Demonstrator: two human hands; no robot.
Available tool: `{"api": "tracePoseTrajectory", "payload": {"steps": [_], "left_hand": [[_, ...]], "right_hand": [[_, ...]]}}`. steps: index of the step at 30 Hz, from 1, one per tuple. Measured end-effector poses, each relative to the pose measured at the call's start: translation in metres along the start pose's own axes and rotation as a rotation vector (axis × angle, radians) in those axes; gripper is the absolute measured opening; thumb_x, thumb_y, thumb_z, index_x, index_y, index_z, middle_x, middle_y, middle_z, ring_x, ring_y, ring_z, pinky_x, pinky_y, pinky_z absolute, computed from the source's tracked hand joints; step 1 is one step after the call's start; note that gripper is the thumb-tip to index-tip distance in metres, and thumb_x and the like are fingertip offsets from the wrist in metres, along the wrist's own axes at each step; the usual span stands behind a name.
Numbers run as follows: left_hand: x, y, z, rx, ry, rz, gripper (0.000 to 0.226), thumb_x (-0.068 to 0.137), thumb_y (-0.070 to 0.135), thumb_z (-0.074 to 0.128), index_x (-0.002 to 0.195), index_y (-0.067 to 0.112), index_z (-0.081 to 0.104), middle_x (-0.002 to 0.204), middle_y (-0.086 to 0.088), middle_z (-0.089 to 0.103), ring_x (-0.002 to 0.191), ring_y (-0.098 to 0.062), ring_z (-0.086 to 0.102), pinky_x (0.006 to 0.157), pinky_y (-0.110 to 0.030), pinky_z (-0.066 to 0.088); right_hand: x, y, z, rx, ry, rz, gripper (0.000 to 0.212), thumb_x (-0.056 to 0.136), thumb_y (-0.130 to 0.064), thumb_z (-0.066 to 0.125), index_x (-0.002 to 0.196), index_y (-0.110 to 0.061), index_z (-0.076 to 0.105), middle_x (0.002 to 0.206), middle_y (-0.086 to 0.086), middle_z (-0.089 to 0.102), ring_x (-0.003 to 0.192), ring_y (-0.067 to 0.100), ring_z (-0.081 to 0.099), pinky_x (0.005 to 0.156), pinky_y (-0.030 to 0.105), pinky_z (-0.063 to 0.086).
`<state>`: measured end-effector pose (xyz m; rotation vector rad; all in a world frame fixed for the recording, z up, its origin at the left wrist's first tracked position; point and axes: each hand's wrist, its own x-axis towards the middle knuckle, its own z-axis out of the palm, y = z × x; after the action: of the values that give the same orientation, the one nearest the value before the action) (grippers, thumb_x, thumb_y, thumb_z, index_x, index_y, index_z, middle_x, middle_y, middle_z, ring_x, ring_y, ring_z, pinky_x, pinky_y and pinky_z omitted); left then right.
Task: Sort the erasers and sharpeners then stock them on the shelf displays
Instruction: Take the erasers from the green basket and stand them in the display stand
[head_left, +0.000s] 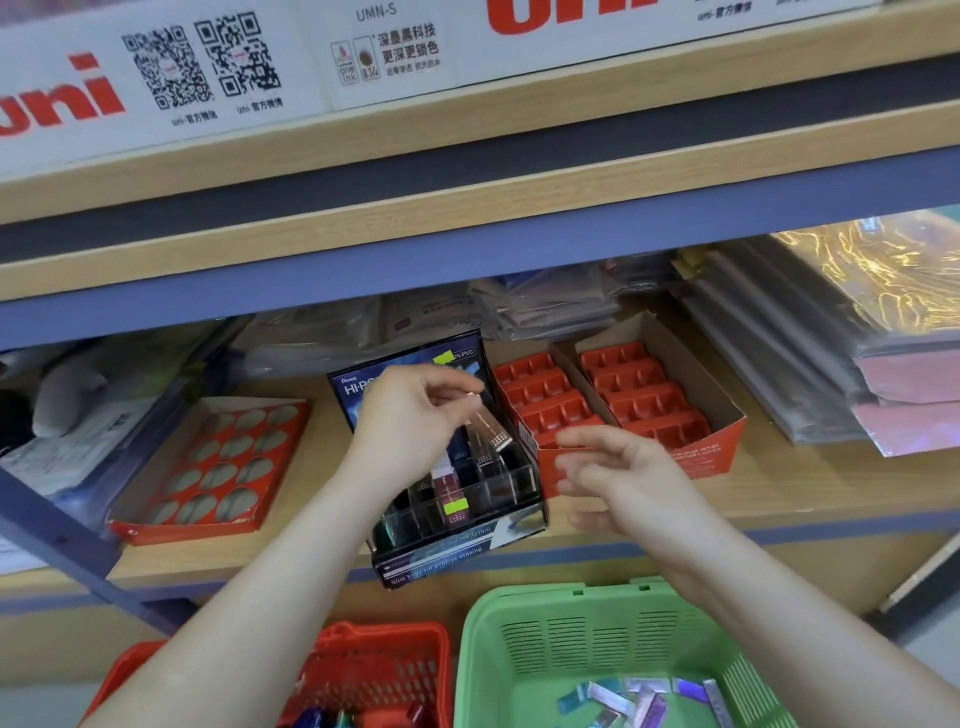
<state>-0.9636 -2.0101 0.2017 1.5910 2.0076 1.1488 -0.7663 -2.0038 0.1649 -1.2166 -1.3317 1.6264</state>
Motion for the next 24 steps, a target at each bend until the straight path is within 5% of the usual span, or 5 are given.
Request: {"api": "tracePoseTrajectory", "payload": {"steps": [7, 12, 24], "left_hand": [[0.007, -0.005, 0.018, 0.227, -0.032, 0.104, 0.01, 0.085, 0.025, 0.072, 0.094, 0.029, 0.073, 0.081, 0.019, 0.066, 0.077, 0.005, 0.06, 0.073, -0.008, 0.046], [0.008, 0.003, 0.02, 0.333, -0.062, 0.204, 0.017, 0.086, 0.026, 0.07, 0.102, 0.024, 0.074, 0.086, 0.012, 0.069, 0.079, -0.002, 0.061, 0.08, -0.018, 0.049], [0.011, -0.001, 0.021, 0.495, -0.09, 0.323, 0.018, 0.09, 0.028, 0.065, 0.106, 0.022, 0.072, 0.093, 0.005, 0.073, 0.086, -0.011, 0.065, 0.083, -0.026, 0.051]], "right_hand": [[0.011, 0.024, 0.012, -0.432, -0.13, -0.147, 0.046, 0.09, -0.003, 0.057, 0.129, -0.029, 0.053, 0.124, -0.008, 0.057, 0.084, 0.003, 0.067, 0.076, 0.035, 0.058], [0.016, 0.031, 0.012, -0.42, -0.162, -0.163, 0.044, 0.09, -0.002, 0.058, 0.115, -0.037, 0.049, 0.118, -0.011, 0.057, 0.09, 0.009, 0.065, 0.077, 0.034, 0.057], [0.02, 0.037, 0.008, -0.406, -0.169, -0.173, 0.044, 0.09, -0.002, 0.058, 0.119, -0.035, 0.05, 0.113, -0.017, 0.056, 0.093, 0.008, 0.065, 0.077, 0.031, 0.057]]}}
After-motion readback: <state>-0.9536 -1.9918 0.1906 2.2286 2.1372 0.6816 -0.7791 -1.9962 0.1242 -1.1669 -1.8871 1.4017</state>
